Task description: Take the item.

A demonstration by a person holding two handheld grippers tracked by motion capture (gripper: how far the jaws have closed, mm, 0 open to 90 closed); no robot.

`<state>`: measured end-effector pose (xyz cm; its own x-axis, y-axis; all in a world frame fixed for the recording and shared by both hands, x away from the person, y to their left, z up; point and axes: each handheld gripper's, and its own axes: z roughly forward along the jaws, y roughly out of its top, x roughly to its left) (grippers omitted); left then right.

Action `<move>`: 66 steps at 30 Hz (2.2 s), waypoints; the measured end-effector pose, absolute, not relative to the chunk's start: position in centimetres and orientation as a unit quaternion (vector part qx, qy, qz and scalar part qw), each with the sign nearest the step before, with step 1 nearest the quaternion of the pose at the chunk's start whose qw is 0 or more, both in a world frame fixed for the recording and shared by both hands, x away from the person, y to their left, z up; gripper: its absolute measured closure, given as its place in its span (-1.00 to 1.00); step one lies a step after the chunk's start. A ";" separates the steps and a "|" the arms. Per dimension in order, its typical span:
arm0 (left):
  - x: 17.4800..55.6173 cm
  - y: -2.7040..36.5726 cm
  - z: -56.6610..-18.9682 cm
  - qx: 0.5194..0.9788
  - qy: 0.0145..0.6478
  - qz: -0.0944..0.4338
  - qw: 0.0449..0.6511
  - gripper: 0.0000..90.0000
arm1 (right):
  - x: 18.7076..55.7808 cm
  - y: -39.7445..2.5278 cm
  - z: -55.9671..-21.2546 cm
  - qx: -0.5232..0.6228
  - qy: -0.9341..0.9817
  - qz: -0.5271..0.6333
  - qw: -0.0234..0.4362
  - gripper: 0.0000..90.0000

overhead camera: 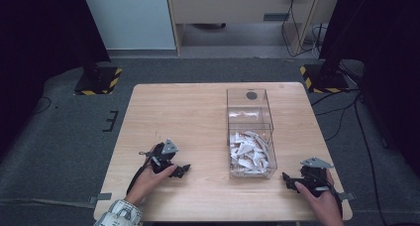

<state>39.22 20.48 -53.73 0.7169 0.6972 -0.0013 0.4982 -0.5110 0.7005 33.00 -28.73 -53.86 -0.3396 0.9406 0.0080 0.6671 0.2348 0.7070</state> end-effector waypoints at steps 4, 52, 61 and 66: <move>39.2 20.5 -53.7 0.857 0.348 0.142 0.351 -0.99 | 33.0 -28.7 -53.9 0.532 0.756 0.315 0.216 -0.96; 37.7 19.6 -50.5 0.847 0.332 0.150 0.389 -0.91 | 32.8 -28.6 -53.9 0.533 0.755 0.314 0.217 -0.96; 37.7 19.6 -50.5 0.848 0.334 0.145 0.385 -0.90 | 32.8 -28.6 -53.9 0.533 0.755 0.314 0.217 -0.96; 37.6 19.5 -50.3 0.846 0.332 0.146 0.390 -0.90 | 32.8 -28.6 -53.9 0.533 0.755 0.314 0.217 -0.96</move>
